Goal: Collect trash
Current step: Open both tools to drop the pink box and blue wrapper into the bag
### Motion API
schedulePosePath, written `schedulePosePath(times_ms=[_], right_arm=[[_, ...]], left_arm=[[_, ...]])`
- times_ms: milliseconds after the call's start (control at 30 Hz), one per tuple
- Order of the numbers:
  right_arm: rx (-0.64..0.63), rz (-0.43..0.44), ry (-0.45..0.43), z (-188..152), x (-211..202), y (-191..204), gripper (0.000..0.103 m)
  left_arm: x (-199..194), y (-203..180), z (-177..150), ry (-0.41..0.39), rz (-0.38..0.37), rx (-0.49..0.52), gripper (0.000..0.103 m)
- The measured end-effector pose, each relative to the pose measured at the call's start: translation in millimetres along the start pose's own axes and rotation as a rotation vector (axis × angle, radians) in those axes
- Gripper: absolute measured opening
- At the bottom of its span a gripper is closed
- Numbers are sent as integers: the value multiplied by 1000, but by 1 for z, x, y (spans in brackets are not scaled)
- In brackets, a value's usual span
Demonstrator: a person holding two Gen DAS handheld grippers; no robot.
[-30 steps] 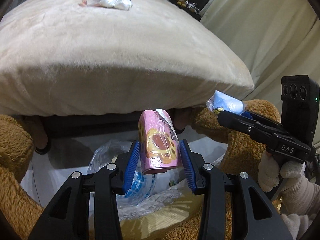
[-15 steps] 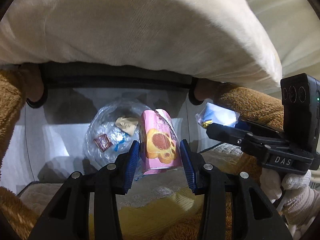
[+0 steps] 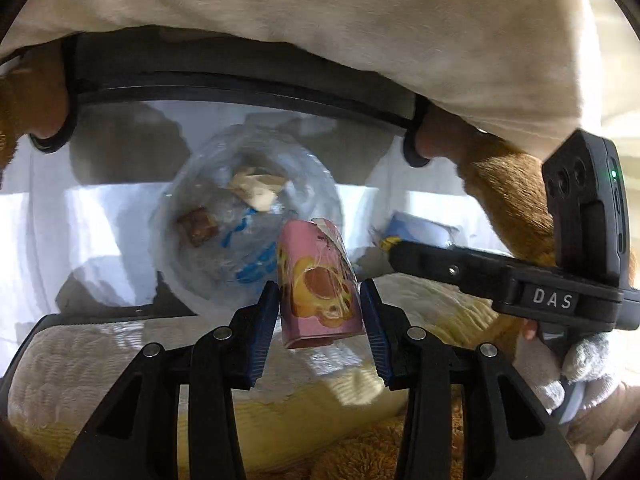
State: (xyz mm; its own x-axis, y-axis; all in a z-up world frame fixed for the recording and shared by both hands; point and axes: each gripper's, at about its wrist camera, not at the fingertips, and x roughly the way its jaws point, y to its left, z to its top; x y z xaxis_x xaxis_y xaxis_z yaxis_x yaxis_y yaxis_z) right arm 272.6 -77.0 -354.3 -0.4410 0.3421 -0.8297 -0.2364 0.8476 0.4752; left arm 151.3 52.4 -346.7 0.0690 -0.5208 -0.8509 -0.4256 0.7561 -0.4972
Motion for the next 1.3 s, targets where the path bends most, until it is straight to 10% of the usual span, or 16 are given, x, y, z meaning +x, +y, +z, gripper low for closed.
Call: schedulePosePath(times_ms=[200,267,667,1300], right_arm=[[63,9,37,5,7,-8,49],[68,-1,39,5,7,-7,55],[65,28,-46,1,-12,-10,57],[-347,15,-761,-110,-134,42,57]], left_arm=[[4,5,4,21,15,-13,45],[6,6,5,30,29,-24,62],[-13,-1,1,-55,21,8,62],[-112,-49,-84,-616,26,320,62]])
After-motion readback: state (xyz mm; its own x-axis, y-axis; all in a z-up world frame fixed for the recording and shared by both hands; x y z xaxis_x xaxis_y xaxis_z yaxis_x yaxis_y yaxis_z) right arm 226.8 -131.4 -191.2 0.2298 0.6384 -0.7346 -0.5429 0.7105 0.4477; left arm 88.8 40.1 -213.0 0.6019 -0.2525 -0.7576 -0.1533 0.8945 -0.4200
